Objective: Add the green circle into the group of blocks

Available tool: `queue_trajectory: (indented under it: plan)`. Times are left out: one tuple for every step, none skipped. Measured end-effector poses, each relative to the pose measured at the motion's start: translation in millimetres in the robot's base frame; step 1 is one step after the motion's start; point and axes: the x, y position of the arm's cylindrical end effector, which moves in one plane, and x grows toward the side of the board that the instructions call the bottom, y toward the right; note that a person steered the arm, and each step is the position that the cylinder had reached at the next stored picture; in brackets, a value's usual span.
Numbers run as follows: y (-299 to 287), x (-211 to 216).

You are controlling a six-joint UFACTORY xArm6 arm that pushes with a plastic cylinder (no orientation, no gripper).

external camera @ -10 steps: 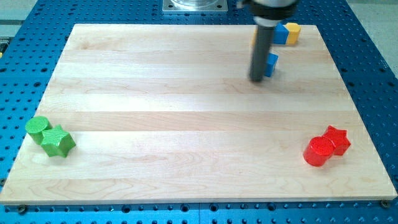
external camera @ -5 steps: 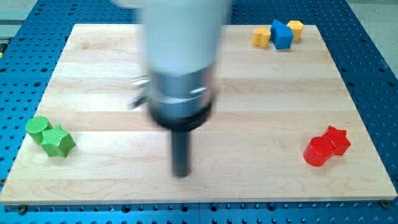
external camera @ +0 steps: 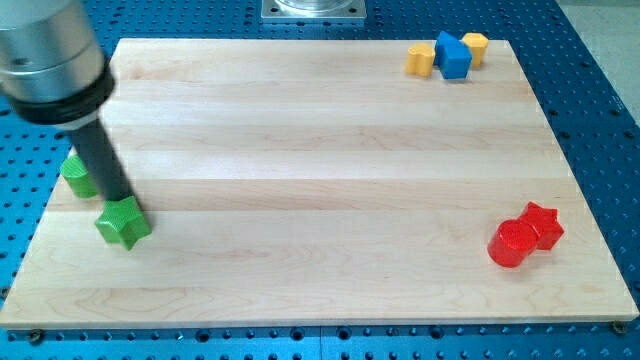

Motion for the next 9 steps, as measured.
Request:
queue_trajectory:
  plan:
    - [-45, 14]
    - [-39, -46]
    - [74, -98]
    - [73, -119]
    - [15, -99]
    - [-2, -135]
    - [115, -173]
    - [172, -176]
    - [100, -130]
